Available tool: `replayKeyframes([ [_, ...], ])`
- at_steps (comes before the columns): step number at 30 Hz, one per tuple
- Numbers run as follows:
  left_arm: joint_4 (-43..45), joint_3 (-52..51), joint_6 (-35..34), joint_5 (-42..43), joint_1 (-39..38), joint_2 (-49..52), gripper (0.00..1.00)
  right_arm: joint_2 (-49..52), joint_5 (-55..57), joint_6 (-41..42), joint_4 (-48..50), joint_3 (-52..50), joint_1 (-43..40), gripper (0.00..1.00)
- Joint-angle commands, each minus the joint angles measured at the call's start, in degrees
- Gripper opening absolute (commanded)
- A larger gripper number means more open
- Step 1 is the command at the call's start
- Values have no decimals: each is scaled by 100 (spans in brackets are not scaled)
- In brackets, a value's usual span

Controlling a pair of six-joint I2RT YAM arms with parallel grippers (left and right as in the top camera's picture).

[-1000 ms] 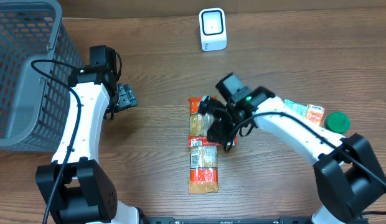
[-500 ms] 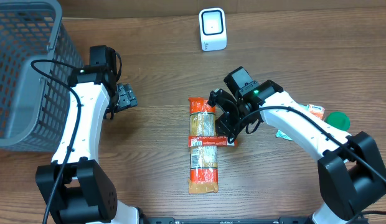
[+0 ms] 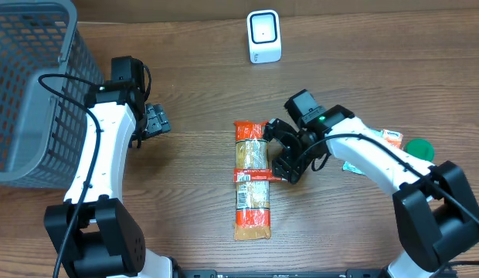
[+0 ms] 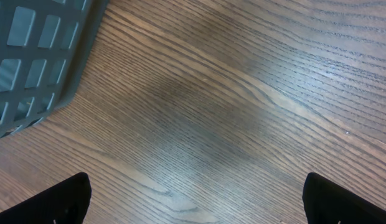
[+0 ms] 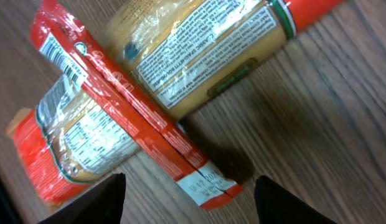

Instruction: Scan the item barcode

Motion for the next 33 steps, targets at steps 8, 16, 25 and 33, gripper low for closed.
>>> replayKeyframes([
  [8,2,105,146,-37,-9,-120,100,-4,-2144,-17,179,66,-426,38],
  [16,2,105,146,-37,-9,-120,100,-4,-1427,1926,1113,52,514,22],
  [25,0,105,146,-37,-7,-120,100,-4,286,3082,1373,50,1182,27],
  [33,0,105,146,-37,-7,-120,100,-4,579,3069,1377,50,1298,37],
])
